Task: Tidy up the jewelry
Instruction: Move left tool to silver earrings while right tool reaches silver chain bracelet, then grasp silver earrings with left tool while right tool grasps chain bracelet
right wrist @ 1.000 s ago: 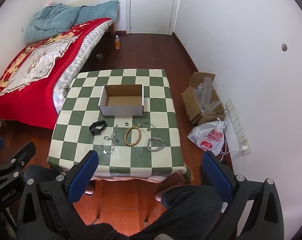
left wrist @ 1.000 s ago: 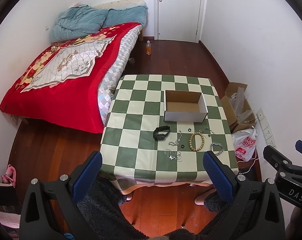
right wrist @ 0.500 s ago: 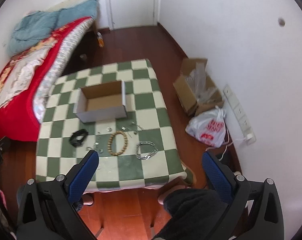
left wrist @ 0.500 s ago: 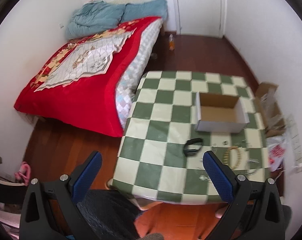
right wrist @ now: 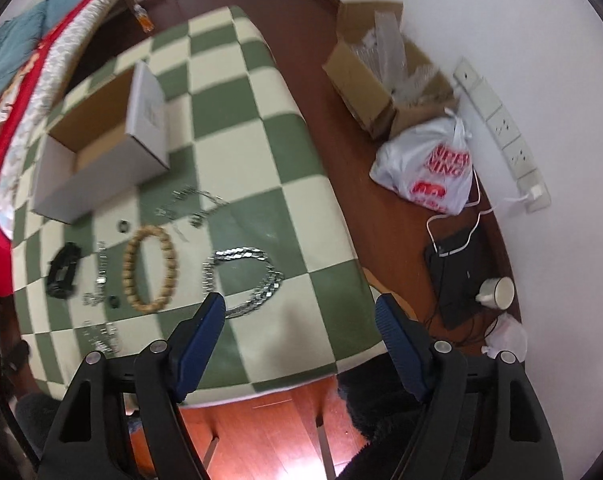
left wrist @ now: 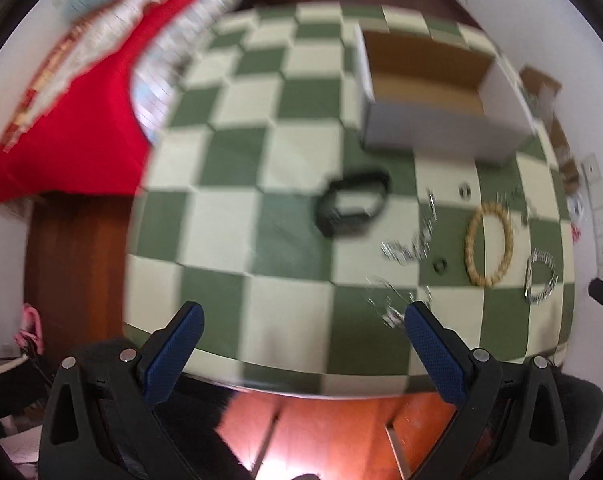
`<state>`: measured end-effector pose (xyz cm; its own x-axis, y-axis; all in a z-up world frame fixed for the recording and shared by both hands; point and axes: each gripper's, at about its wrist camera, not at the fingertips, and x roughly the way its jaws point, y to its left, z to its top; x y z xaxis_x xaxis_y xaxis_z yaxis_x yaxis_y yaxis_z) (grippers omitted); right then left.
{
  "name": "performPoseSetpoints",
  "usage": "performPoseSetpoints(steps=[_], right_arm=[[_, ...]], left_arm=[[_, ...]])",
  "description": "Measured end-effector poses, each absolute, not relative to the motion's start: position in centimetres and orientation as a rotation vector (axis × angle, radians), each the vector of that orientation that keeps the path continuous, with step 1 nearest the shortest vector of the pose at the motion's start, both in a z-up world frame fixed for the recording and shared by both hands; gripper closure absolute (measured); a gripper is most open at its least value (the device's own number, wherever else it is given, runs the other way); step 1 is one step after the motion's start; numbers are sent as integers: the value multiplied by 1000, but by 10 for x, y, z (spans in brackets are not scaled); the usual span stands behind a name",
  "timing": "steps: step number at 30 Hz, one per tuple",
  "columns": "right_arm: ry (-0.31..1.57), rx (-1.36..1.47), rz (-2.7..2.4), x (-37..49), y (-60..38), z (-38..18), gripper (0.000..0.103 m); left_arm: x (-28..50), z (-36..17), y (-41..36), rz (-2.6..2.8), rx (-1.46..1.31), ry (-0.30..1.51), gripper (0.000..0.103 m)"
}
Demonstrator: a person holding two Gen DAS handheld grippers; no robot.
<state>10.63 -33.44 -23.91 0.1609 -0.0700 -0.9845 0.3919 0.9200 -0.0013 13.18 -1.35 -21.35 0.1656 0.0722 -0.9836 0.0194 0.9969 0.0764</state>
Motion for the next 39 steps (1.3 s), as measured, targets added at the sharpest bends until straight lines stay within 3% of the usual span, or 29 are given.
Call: performPoseSetpoints(steps=[5, 15, 21, 24, 26, 28, 29, 32, 35, 36, 39], right_arm=[[1420, 326, -324, 107, -341, -271, 24], [1441, 333, -305, 113, -334, -301, 26], [1457, 306, -303, 114, -331, -311, 33], [1453, 281, -309, 115, -331, -313, 33], [1452, 270, -311, 117, -330, -313, 33], [1446, 266, -309, 118, -329, -312, 33], [1443, 266, -306, 118, -328, -312, 34], [1436, 260, -295, 120, -322, -309, 43], [1419, 241, -274, 121, -315, -303, 78], [1420, 236, -256, 122, -313, -303, 95], [1442, 263, -220, 118, -313, -301, 95]], left_arm=[[133, -256, -40, -14, 65, 1498, 14], [132, -273, -65, -48, 115, 1497, 15], [131, -277, -69, -69, 91, 1487, 27], [125, -278, -70, -98, 79, 1476, 41], [124, -272, -75, -108, 89, 1451, 61], [122, -267, -78, -116, 102, 1446, 93], [121, -266, -81, -117, 109, 1449, 95], [121, -263, -81, -114, 119, 1442, 101], [123, -261, -77, -98, 112, 1441, 103], [124, -259, -74, -97, 103, 1445, 103], [127, -251, -63, -86, 93, 1435, 103]])
